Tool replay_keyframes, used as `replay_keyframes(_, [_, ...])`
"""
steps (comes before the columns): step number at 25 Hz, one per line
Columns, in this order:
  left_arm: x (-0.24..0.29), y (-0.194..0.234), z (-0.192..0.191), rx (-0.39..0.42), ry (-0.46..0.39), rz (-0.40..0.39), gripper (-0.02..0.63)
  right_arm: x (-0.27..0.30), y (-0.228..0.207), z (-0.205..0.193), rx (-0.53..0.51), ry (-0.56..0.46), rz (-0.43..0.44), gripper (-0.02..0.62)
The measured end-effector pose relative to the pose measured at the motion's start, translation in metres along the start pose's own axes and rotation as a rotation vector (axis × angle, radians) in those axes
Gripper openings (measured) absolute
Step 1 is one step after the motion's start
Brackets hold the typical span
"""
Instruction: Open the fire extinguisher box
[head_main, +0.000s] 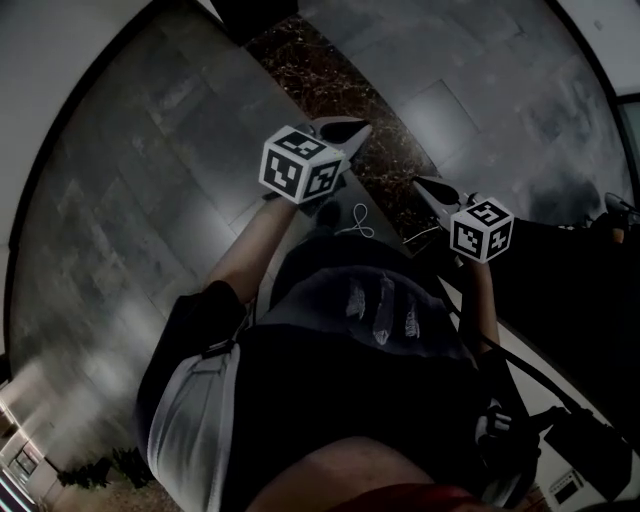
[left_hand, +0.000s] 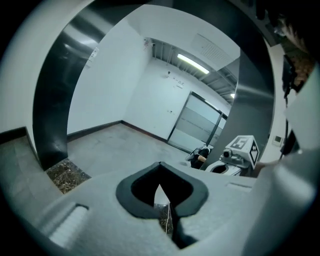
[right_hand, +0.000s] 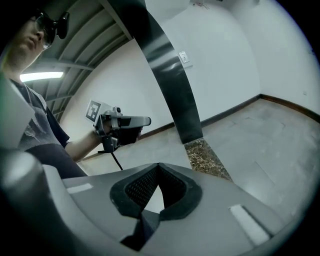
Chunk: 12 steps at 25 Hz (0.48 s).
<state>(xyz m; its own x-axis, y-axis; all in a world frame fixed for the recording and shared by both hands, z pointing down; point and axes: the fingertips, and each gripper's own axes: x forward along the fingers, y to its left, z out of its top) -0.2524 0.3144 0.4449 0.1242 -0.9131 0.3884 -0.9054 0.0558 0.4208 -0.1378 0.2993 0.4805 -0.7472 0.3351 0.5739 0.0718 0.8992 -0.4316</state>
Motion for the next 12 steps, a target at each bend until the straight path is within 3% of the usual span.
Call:
replay_keyframes(3, [0.004,0.011,0.028,0.005,-0.055,-0.048,-0.001,0.008,-0.004,0.020,-0.003,-0.032,-0.013,0.000])
replay_keyframes(6, [0.009,0.008,0.049,-0.052,-0.109,-0.121,-0.002,0.005,-0.011,0.030,0.020,-0.066,-0.030,0.000])
replay_keyframes(12, [0.042,0.006,0.057,-0.062,-0.068,-0.177,-0.002,-0.009,-0.046,0.044,0.106,-0.145,-0.058,0.000])
